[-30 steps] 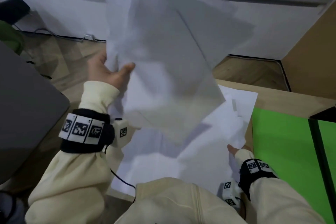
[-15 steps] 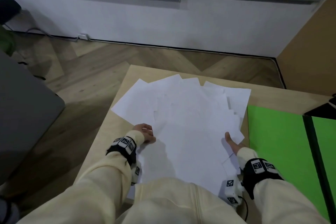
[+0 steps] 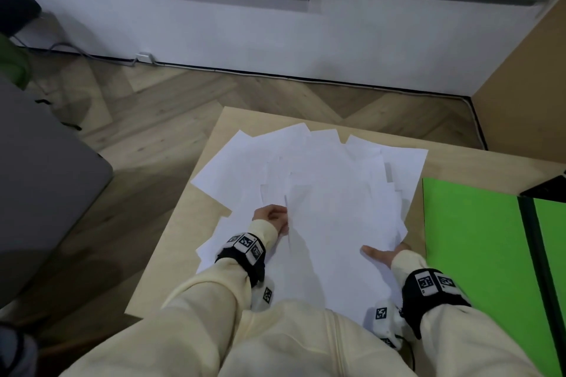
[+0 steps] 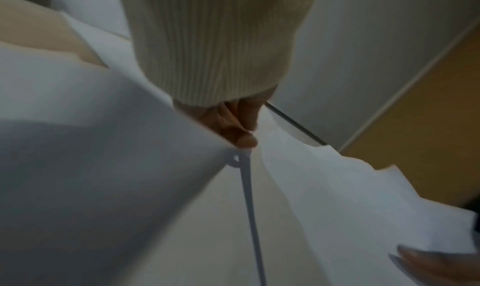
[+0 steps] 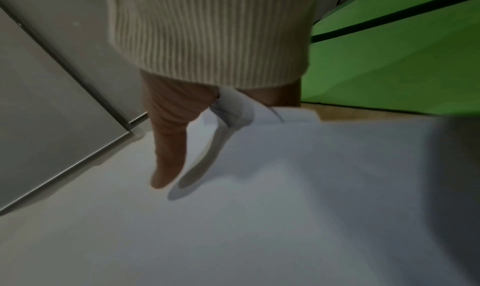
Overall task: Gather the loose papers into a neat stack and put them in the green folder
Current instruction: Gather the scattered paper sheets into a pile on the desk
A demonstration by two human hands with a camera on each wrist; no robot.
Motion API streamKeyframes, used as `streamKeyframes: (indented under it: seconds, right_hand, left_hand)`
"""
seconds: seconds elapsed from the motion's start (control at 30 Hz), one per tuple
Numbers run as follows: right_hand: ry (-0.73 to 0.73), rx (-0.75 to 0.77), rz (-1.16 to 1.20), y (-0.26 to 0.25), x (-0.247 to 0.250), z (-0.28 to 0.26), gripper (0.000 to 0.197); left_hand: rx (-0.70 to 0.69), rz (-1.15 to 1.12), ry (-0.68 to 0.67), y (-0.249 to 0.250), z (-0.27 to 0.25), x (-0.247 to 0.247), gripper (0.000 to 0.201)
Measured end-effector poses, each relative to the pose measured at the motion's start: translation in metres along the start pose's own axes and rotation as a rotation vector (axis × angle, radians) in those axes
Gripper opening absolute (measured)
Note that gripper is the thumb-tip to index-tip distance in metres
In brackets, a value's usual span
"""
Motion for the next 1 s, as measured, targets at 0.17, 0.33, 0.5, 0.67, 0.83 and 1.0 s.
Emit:
streamKeyframes:
  seconds: [0.17, 0.33, 0.5, 0.67, 0.83, 1.0]
  right_hand:
    - [0.058, -0.041, 0.056, 0.009, 0.002, 0.007, 0.090]
    - [0.119, -0.045, 0.241, 0.003, 0.000, -0.013, 0.067]
    - [0.112, -0.018, 0.246, 0.002, -0.004, 0.006, 0.091]
    - [0.095, 0.000, 0.182, 0.003, 0.004, 0.000, 0.074]
    - [0.243, 0.071, 0.297, 0.018, 0.019, 0.004, 0.076]
    - [0.179, 0.087, 0.346, 0.020, 0.016, 0.003, 0.066]
  left_hand:
    - [0.092, 0.544, 0.155, 0.005, 0.004, 0.052, 0.040]
    - [0.283, 0.804, 0.302, -0.010, -0.017, 0.119, 0.068]
    - [0.245, 0.743, 0.134, -0.025, -0.013, 0.109, 0.055]
    - [0.073, 0.503, 0.172, -0.016, -0.014, 0.109, 0.040]
    - [0.005, 0.430, 0.322, 0.006, -0.016, 0.141, 0.046]
    - [0.155, 0.571, 0.175, -0.002, -0.017, 0.131, 0.059]
Point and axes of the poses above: each hand's wrist, its own z-axis towards the middle knuckle, its own x-axis out of the back of the hand, y = z × x, the point moved 9 cm from there along z, towards the middle knuckle, and after that the axes turned 10 degrees about -y, right-handed, at the moved point
